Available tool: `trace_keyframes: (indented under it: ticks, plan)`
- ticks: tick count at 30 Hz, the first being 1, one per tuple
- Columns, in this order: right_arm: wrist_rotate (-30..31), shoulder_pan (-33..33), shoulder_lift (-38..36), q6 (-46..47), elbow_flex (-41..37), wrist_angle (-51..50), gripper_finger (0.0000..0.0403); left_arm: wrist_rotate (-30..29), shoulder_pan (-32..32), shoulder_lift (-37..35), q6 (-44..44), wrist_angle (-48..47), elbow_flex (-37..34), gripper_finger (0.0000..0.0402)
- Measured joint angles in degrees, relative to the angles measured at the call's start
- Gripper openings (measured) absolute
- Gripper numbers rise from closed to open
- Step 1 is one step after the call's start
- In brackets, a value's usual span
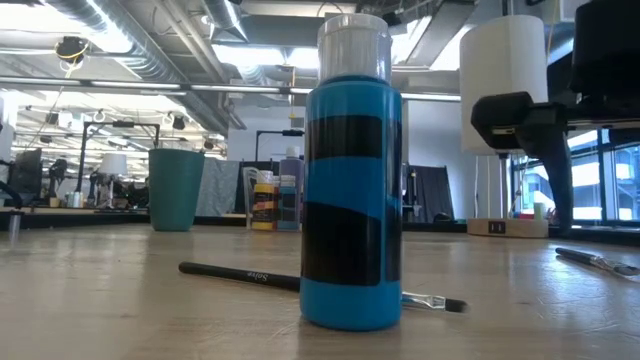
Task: Pick & Place Paint Supplies
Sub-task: Put the silver paint brush into the green cup
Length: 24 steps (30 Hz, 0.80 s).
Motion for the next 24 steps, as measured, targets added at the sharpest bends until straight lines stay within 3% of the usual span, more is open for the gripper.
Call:
trace_keyframes:
  ticks: [7,24]
  plan:
    - [-0.58,-0.04,4.16,0.50,0.28,-0.42,0.0257,0.07,0.00,0.00,-0.02,-0.01,0.00,0.0127]
    - [-2.93,-1.12,4.54,3.21,0.17,-0.73,0.0257,1.51,0.00,0.00,-1.38,0.00,0.00,0.0127]
